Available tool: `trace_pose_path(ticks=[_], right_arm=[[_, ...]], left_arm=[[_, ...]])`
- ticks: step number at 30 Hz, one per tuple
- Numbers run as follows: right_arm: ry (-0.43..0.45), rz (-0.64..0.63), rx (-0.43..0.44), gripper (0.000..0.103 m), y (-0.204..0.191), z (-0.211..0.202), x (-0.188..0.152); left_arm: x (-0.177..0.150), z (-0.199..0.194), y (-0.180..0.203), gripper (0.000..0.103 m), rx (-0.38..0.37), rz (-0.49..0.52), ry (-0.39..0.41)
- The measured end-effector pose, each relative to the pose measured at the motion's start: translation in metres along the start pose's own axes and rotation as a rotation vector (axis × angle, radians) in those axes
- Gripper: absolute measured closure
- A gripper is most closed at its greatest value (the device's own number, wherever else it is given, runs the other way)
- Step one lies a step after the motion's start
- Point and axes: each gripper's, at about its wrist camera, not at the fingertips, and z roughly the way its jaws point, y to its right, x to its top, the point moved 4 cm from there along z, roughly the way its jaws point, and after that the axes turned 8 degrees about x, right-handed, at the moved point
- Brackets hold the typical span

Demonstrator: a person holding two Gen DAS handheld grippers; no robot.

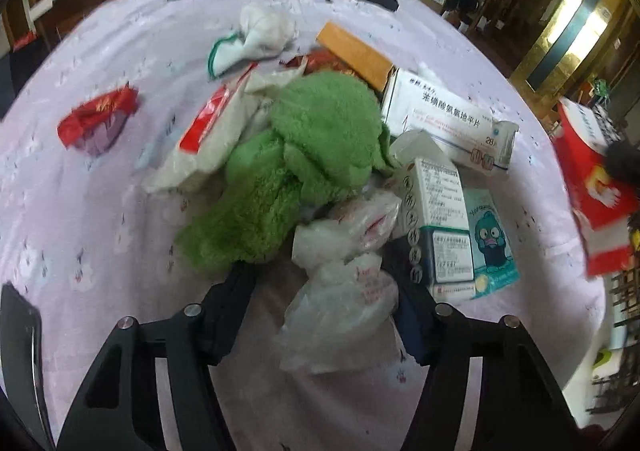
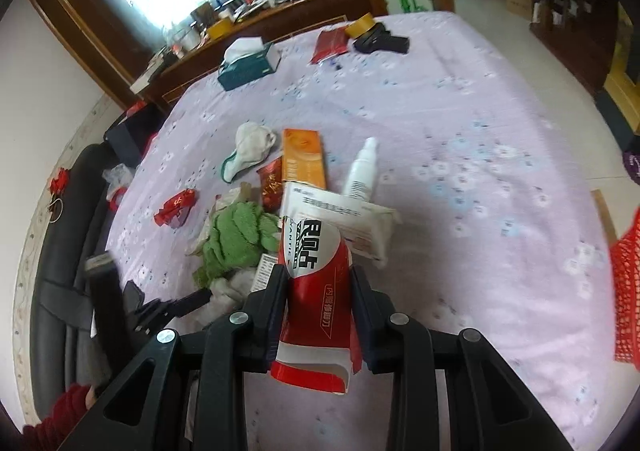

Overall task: Collect trash
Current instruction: 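Carry the red box and white bag over the red mesh wastebasket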

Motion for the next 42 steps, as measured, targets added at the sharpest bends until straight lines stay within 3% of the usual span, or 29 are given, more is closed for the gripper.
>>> trace_pose_path(ticks=[1,3,12,18,26,32,42], right_arm=[[0.005,0.002,-0.003,0.069,0.002,-0.005,-0.003],[0.016,0.005,-0.013,0.069,0.005,-0.014,-0.009],[0.065,0.033,-0.043,0.069,0.017,-0.044,-0.028],[0.122,0.13,-0.058,0.069,0.043,-0.073,-0.035],[0.205,0.218,-0.099,0.069,0.089,-0.122,-0.044],[0.309,0.325,-0.189,0.069,0.152,-0.187,-0.054],[0.426,0.462,-0.347,0.069,0.266,-0.276,-0.058]], left_arm=[[0.001,0.0,0.002,0.056,0.008,0.015,0.007],[0.002,0.0,0.003,0.07,0.0,0.025,0.003],[0.002,-0.055,0.011,0.07,-0.097,0.041,0.077],[0.017,-0.095,0.052,0.07,-0.162,0.133,0.161],[0.028,-0.111,0.149,0.07,-0.275,0.289,0.172],[0.038,-0.111,0.256,0.07,-0.38,0.435,0.168],[0.058,-0.077,0.4,0.07,-0.462,0.511,0.121]])
